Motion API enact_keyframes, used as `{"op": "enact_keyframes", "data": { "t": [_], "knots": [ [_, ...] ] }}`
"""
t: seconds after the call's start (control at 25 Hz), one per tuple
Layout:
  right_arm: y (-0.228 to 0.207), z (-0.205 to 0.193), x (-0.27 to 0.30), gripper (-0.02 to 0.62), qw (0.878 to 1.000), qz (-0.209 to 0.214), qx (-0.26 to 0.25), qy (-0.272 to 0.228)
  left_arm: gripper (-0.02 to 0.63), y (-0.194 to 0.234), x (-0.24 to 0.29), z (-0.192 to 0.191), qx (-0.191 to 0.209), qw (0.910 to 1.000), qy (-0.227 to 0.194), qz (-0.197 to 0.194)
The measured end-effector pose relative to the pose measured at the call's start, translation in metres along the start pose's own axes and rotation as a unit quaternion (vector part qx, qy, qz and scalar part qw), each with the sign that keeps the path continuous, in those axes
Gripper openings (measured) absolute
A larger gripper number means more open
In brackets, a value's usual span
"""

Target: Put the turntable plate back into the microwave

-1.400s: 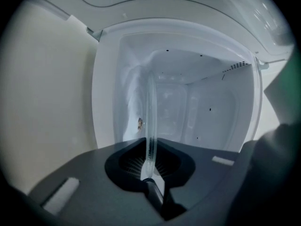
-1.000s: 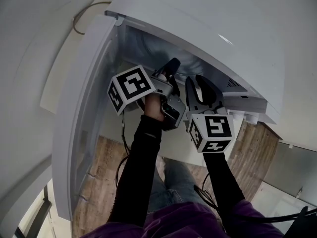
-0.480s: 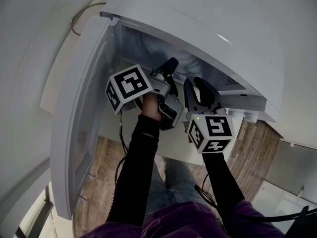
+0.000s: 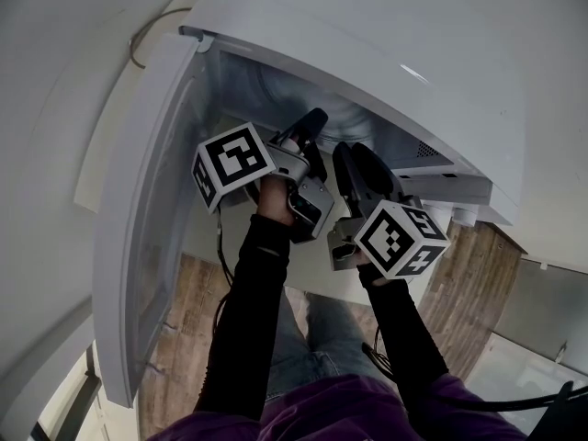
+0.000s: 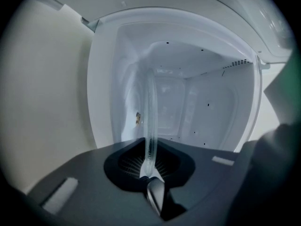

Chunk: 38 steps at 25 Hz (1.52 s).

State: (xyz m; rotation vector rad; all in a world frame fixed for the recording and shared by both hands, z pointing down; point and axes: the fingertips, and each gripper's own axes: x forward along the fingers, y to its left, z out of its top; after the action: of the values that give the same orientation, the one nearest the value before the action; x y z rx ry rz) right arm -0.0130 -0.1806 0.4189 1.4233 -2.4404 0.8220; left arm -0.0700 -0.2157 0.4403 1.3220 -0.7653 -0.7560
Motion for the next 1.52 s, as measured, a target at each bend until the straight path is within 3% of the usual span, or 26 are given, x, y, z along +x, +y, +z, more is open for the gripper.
{"op": "enact_keyframes", "data": {
  "t": [0.16, 0.28, 0.4, 0.68, 0.92, 1.08, 1.36, 1.52],
  "knots": [
    [-0.003, -0.002, 0.002, 0.129, 0.994, 0.0, 0.107, -0.007, 0.025, 0.0, -0.001, 0.0, -0.001, 1.0, 0.0, 0.0],
    [-0.004, -0.006, 0.002, 0.129, 0.982, 0.014, 0.189, -0.02, 0.027, 0.0, -0.002, 0.001, -0.012, 0.9999, -0.004, -0.005],
    [-0.004, -0.002, 0.003, 0.129, 0.97, 0.035, 0.238, -0.036, 0.028, 0.002, -0.001, 0.0, -0.008, 1.0, 0.004, -0.004],
    [-0.019, -0.006, 0.001, 0.123, 0.962, -0.002, 0.272, -0.021, 0.029, 0.003, -0.002, -0.003, -0.002, 0.9999, 0.011, 0.001],
    [-0.022, -0.005, 0.001, 0.072, 0.931, 0.006, 0.361, -0.06, 0.024, 0.003, -0.001, -0.006, 0.008, 0.9997, 0.023, 0.006],
    [-0.028, -0.004, -0.003, 0.058, 0.919, -0.009, 0.386, -0.081, 0.023, 0.004, -0.001, -0.014, -0.006, 0.9984, 0.056, 0.001],
    [-0.045, -0.013, -0.006, 0.038, 0.891, -0.034, 0.441, -0.101, 0.034, 0.014, -0.008, -0.035, 0.013, 0.9918, 0.126, 0.015],
    [-0.056, -0.012, -0.009, 0.035, 0.887, -0.049, 0.444, -0.116, 0.041, 0.017, -0.009, -0.045, 0.02, 0.9888, 0.147, 0.013]
  ]
}}
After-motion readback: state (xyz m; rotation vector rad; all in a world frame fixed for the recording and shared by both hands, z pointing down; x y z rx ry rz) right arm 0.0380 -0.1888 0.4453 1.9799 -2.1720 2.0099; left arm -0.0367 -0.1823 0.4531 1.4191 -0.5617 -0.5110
